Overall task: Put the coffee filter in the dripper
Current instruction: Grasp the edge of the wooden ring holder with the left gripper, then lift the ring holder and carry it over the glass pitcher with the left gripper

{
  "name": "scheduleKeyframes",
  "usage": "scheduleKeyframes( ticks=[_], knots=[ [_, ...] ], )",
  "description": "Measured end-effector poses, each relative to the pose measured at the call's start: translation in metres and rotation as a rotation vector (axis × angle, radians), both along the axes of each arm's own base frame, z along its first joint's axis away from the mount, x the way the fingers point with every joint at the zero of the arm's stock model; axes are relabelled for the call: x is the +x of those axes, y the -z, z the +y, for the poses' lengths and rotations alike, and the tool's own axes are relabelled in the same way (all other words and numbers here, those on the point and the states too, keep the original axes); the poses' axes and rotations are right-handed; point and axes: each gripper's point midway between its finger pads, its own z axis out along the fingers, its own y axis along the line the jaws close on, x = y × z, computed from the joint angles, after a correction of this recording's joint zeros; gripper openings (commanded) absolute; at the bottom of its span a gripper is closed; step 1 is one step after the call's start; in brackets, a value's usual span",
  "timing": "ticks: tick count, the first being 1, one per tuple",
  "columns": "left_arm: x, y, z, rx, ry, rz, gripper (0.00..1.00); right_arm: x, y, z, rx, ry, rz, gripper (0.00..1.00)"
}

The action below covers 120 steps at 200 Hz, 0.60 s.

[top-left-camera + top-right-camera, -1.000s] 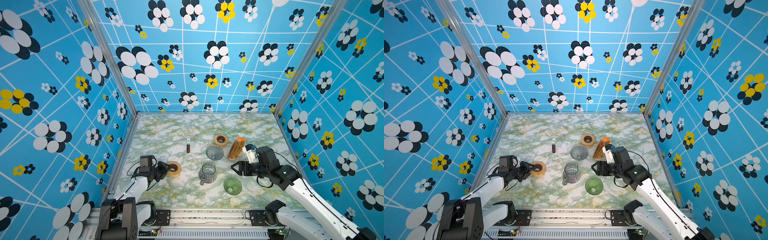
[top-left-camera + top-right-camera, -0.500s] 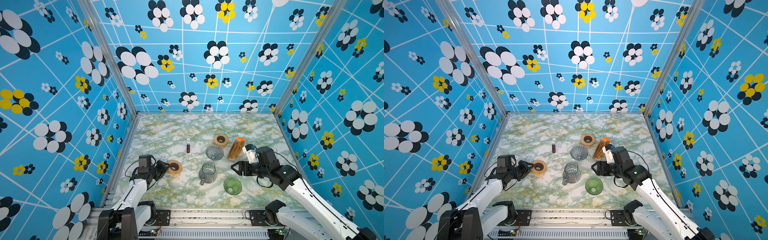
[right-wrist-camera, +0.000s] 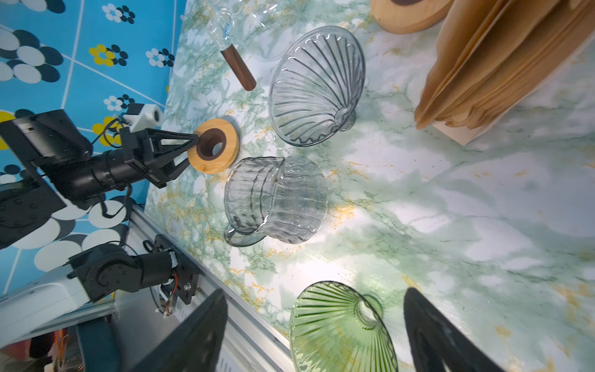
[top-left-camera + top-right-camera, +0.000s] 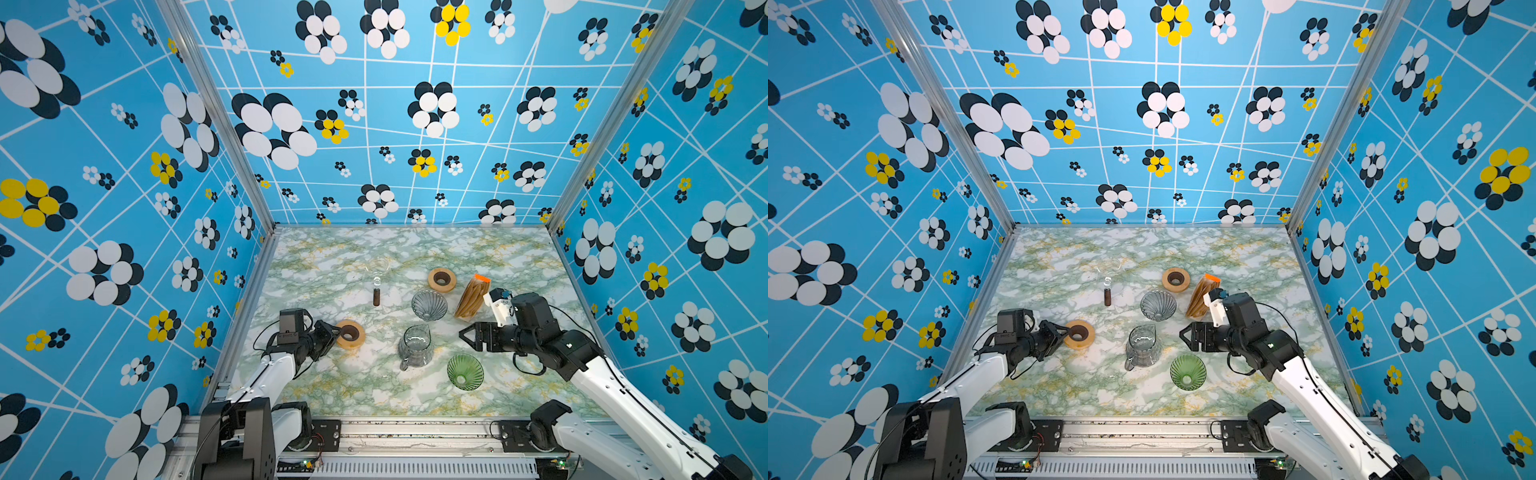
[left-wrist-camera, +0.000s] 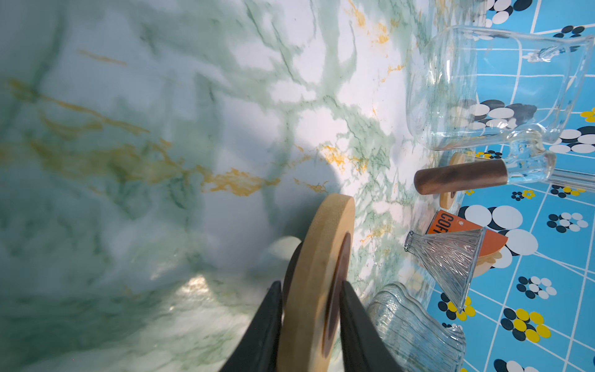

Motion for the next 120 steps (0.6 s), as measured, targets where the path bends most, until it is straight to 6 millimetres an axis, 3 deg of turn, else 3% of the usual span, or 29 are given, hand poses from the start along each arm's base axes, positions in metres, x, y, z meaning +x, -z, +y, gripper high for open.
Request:
scheduleKeyframes(
  ticks=[26,120],
  knots=[
    [0.002,-0.001,-0.001,-0.005,0.005,-0.009,0.31,-0.004,-0.012,0.014,0.087,-0.052,-0.015,0.99],
    [0.003,-0.001,-0.002,-0.011,0.01,-0.014,0.23,-0.018,-0.044,0.041,0.289,-0.203,-0.072,0.99]
  ],
)
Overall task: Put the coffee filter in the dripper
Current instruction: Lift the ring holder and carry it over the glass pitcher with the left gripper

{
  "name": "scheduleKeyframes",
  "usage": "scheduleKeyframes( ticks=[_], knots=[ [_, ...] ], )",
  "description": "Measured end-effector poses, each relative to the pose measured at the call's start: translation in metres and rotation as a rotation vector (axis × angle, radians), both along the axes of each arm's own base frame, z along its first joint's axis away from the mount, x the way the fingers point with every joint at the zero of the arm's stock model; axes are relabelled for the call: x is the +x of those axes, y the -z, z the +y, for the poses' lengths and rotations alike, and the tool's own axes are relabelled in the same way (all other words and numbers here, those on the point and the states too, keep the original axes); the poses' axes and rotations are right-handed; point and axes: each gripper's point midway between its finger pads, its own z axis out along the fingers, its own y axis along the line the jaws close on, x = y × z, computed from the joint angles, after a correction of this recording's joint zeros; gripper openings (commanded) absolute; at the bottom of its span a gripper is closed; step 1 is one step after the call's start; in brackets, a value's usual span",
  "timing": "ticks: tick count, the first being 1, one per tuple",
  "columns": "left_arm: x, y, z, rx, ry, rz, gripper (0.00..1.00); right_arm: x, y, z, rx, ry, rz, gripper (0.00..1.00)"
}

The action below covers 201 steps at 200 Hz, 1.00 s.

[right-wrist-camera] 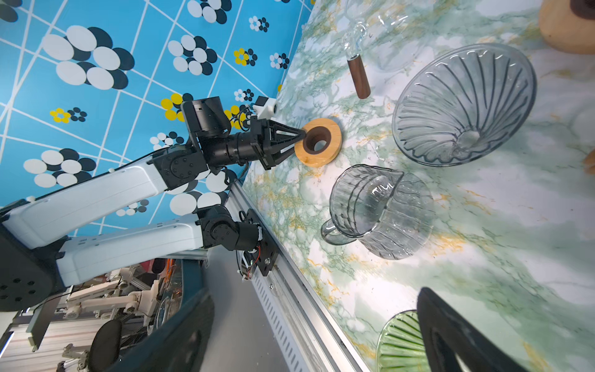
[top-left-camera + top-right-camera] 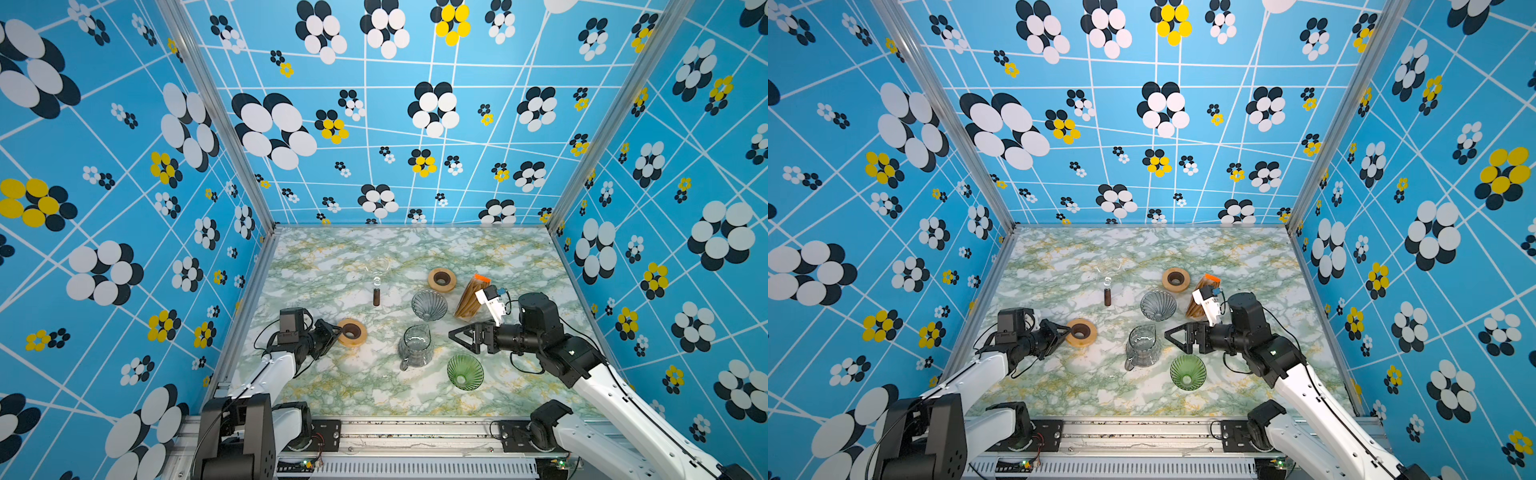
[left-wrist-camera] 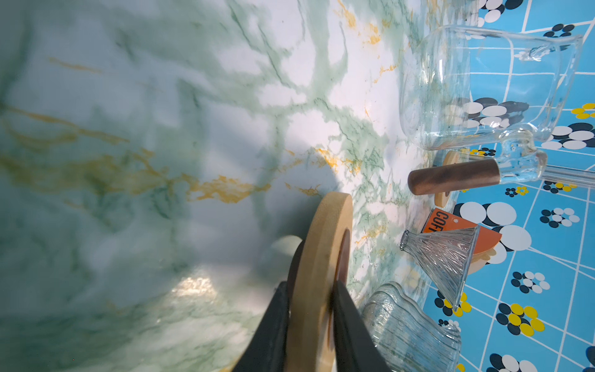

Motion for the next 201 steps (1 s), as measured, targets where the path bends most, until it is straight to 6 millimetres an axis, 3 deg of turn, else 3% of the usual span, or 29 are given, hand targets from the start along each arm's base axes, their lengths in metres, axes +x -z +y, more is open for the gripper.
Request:
scheduleKeyframes(
  ticks=[120,201],
  knots=[
    [0.008,-0.026,-0.014,-0.07,0.072,-0.107,0.13,0.001,0.0,0.002,0.004,-0.008,0.001,0.99],
    [0.004,-0.084,-0.039,-0.18,0.206,-0.293,0.13,-0.001,-0.009,0.001,0.023,-0.004,-0.032,0.99]
  ],
)
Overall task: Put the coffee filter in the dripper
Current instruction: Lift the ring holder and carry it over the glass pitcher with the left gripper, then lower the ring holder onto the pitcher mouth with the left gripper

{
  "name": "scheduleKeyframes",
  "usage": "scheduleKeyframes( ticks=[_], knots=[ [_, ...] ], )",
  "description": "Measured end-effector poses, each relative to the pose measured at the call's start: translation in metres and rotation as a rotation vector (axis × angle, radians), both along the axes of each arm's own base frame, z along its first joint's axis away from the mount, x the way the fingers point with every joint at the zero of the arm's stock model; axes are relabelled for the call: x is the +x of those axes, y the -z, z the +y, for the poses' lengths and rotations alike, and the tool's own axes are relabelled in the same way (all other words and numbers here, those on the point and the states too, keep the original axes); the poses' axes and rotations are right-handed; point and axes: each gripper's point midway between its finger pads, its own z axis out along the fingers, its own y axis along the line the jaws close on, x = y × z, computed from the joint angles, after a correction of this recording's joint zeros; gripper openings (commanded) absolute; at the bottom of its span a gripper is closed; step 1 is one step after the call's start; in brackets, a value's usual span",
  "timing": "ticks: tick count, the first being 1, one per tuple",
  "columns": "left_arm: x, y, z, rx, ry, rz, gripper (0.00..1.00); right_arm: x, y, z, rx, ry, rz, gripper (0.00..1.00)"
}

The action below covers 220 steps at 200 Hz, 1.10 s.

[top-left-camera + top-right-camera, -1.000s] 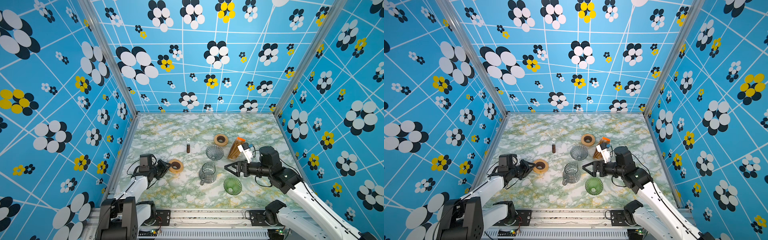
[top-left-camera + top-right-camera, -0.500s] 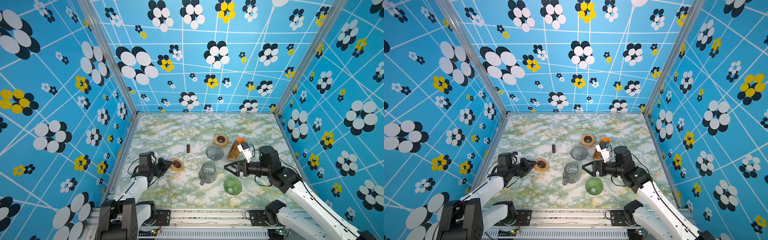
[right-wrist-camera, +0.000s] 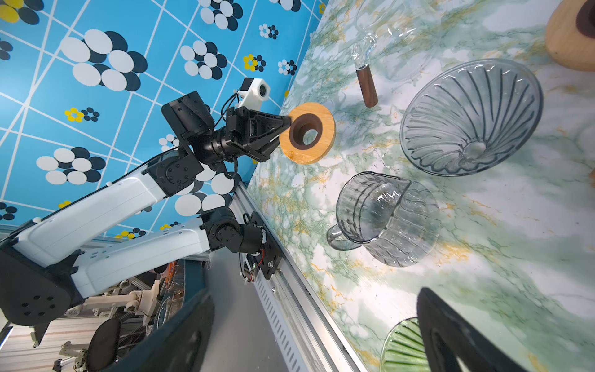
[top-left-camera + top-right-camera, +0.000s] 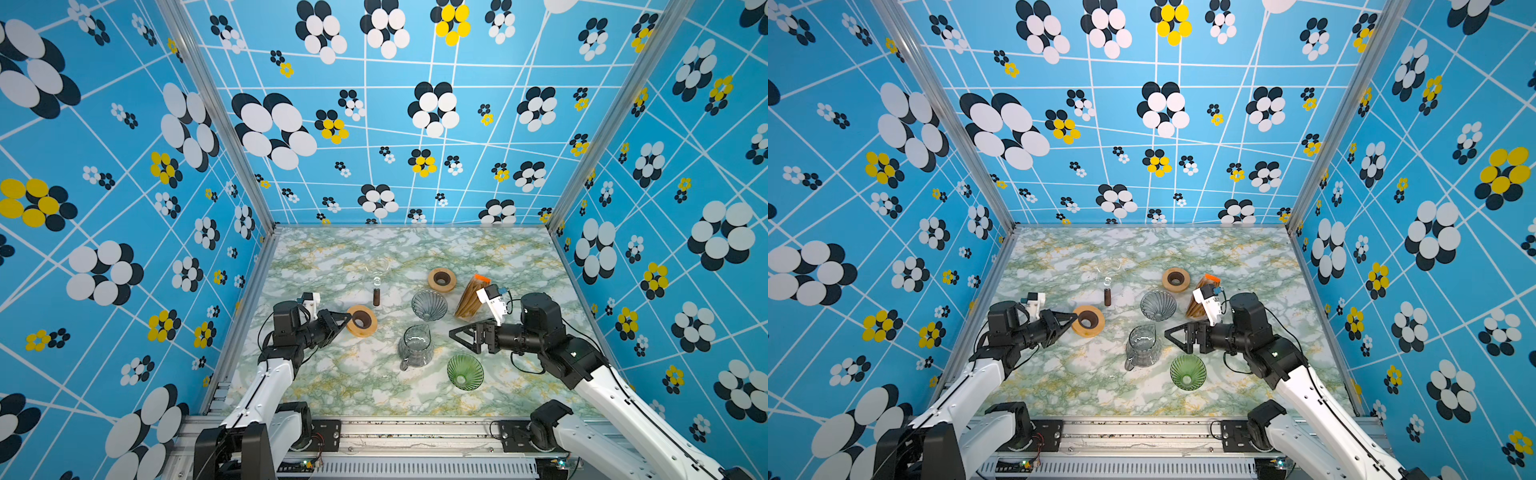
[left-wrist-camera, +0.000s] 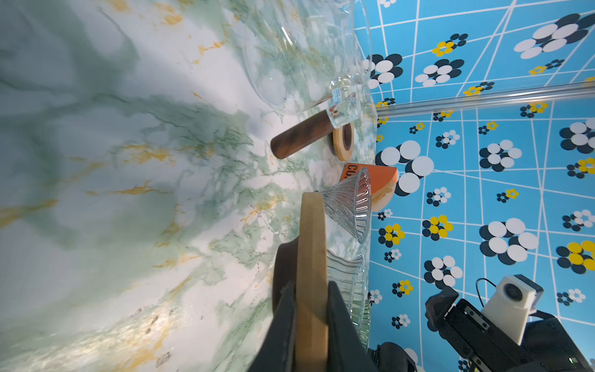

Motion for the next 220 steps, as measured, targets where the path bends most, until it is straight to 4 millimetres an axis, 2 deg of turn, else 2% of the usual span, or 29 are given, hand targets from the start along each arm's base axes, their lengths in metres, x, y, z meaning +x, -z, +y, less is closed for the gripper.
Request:
scheduleKeyframes(
  ticks=[41,75,101,145,220],
  knots=[
    [-0.012,-0.024,-0.023,-0.07,0.102,-0.032,0.15,-0.005,-0.015,-0.001,0.035,-0.011,-0.055,1.0],
    [-0.022,-0.046,-0.056,-0.089,0.233,-0.063,0.15,-0.006,-0.019,-0.002,0.037,-0.009,-0.077,0.99],
    [-0.026,-0.055,-0.076,-0.094,0.309,-0.081,0.15,-0.008,-0.024,-0.006,0.031,0.001,-0.103,0.99],
    [-0.033,-0.048,-0.107,-0.109,0.41,-0.045,0.14,-0.011,-0.037,-0.013,0.008,0.019,-0.156,0.99],
    [-0.033,-0.033,-0.144,-0.131,0.49,-0.007,0.12,-0.011,-0.031,-0.016,-0.015,0.028,-0.14,0.99]
  ],
)
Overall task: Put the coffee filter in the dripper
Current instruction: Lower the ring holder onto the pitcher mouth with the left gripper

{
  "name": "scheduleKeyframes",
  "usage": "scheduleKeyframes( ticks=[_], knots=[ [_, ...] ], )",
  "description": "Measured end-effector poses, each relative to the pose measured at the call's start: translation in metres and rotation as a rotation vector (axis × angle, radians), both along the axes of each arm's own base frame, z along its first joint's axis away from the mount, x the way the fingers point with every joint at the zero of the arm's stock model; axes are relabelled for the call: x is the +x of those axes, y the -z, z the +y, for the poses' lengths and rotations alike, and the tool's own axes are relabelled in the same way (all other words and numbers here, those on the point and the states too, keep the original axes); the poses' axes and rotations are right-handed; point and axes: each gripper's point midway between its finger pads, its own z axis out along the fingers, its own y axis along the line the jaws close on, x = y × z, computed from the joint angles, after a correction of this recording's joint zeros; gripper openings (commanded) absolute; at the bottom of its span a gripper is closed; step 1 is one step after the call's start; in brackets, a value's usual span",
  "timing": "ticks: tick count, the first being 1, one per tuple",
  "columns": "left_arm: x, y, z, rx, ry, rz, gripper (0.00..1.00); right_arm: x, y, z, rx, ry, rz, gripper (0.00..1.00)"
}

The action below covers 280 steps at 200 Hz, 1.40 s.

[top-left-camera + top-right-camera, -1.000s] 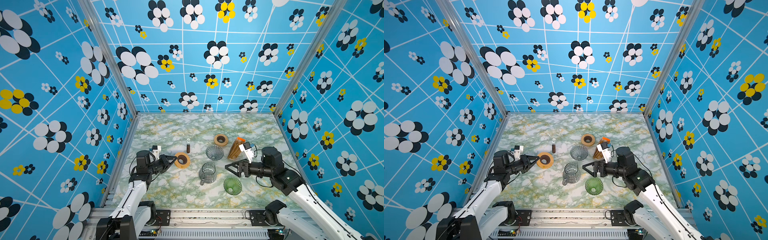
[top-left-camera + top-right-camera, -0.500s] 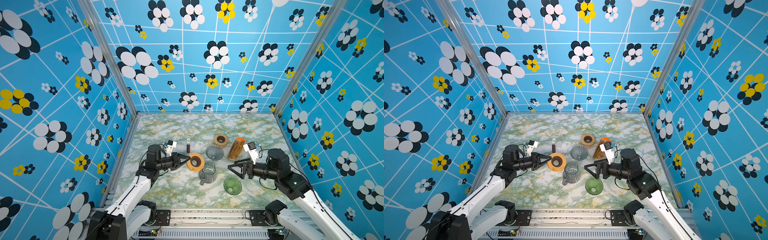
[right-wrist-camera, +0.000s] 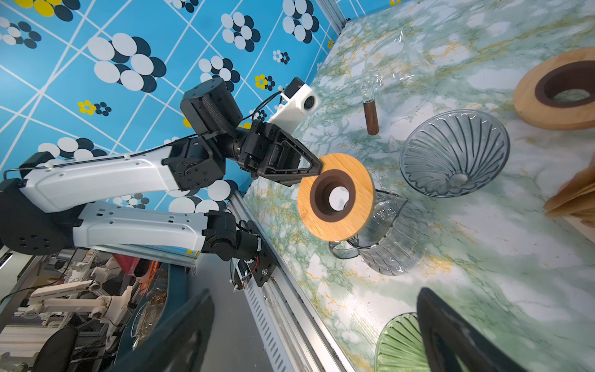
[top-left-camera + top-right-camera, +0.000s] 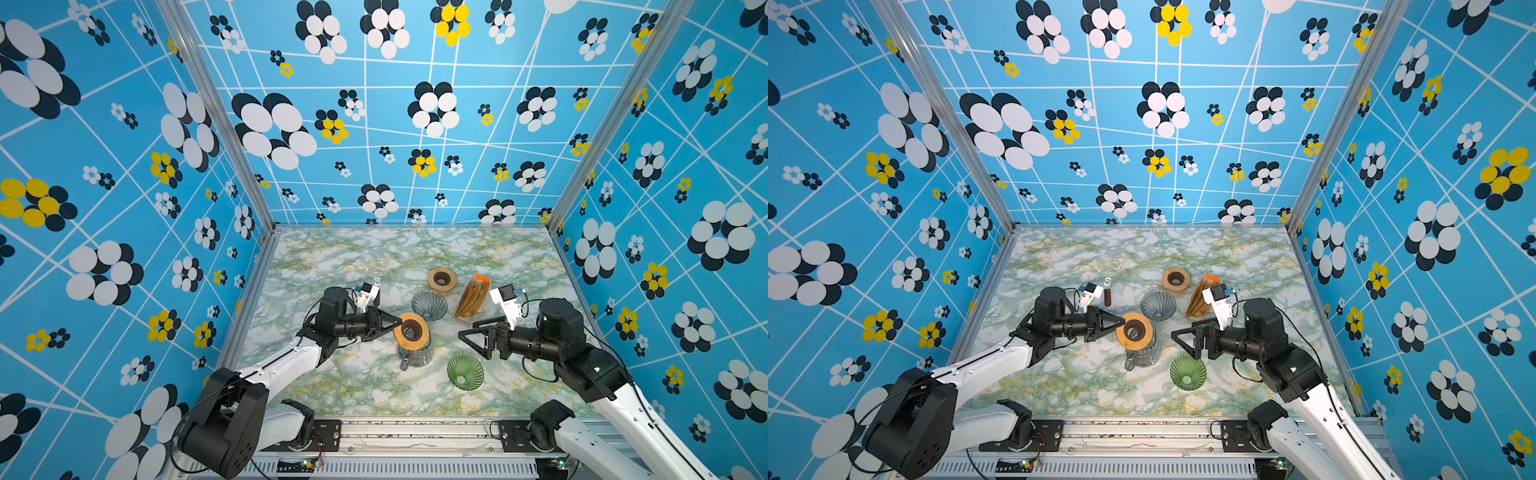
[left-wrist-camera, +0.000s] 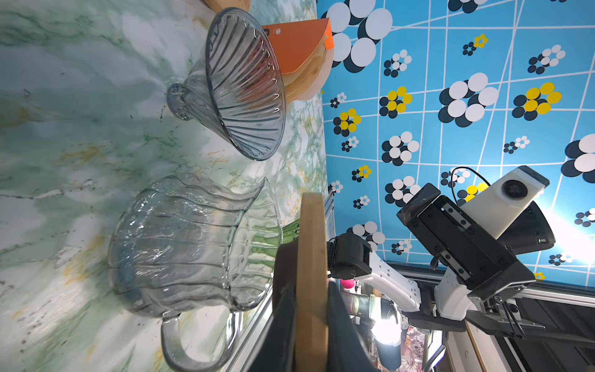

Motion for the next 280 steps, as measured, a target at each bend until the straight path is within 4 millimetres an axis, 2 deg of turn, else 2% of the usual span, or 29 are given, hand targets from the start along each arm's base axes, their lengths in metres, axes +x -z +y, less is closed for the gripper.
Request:
scheduleKeyframes(
  ticks=[48,124,173,232,280],
  knots=[
    [0.005,0.009,-0.014,-0.001,0.01,-0.001,0.12,0.0,0.0,0.0,0.0,0.0,0.001,0.99],
    [0.013,0.027,-0.019,0.023,0.0,0.038,0.12,0.0,0.001,0.0,-0.001,0.0,0.004,0.99],
    [0.013,0.029,-0.02,0.024,0.0,0.038,0.13,0.0,0.001,0.0,-0.001,0.001,0.004,0.99],
    [0.013,0.031,-0.019,0.035,0.002,0.024,0.19,0.0,0.004,-0.001,-0.006,0.004,0.01,0.99],
    [0.011,0.041,-0.016,0.073,-0.005,0.041,0.24,0.0,0.009,-0.001,-0.013,0.008,0.021,0.99]
  ],
)
